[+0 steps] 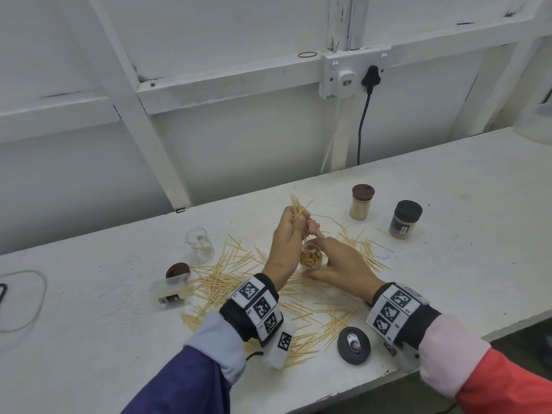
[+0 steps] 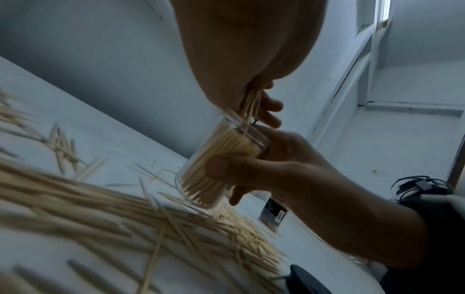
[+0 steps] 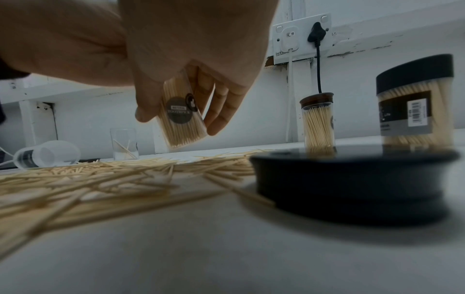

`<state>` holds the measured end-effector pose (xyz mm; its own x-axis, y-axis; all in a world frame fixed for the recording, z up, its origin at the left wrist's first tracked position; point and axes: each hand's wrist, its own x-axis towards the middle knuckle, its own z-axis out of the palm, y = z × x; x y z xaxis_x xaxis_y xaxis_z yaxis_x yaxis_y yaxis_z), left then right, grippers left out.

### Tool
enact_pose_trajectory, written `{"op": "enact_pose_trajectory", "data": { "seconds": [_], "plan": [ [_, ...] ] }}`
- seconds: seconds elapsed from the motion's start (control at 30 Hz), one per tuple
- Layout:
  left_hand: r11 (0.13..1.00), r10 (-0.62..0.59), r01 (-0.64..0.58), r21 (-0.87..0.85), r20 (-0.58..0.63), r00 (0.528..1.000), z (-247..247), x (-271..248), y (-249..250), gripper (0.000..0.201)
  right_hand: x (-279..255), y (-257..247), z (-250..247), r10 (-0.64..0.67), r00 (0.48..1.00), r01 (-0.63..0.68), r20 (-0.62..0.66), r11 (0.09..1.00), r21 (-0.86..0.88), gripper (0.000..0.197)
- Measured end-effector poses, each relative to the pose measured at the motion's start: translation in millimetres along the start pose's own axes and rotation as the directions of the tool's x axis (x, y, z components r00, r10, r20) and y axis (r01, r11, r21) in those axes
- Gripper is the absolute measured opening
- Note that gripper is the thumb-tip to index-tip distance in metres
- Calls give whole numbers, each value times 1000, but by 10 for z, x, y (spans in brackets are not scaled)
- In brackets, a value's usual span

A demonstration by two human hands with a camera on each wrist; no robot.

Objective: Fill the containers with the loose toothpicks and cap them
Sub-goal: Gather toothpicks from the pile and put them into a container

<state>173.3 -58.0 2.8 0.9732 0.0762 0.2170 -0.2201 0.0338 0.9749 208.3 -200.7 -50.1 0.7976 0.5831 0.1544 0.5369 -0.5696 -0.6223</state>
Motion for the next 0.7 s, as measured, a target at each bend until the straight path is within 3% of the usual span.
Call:
{"op": "enact_pose_trajectory", "data": {
  "seconds": [0.27,0.47,0.7],
  "plan": [
    [996,30,-32,81,15,999,70,-48,-162,17,23,19,31,11,998,-10,-57,1000,11,41],
    [987,58,-71,143,93,994,-9,-53,-321,22,29,23,18,-4,997,12,-77,995,101,61],
    [982,68,-89,165,133,989,-34,-111,-281,31,27,12,3,23,996,-10,-92,991,135,58]
  ]
}}
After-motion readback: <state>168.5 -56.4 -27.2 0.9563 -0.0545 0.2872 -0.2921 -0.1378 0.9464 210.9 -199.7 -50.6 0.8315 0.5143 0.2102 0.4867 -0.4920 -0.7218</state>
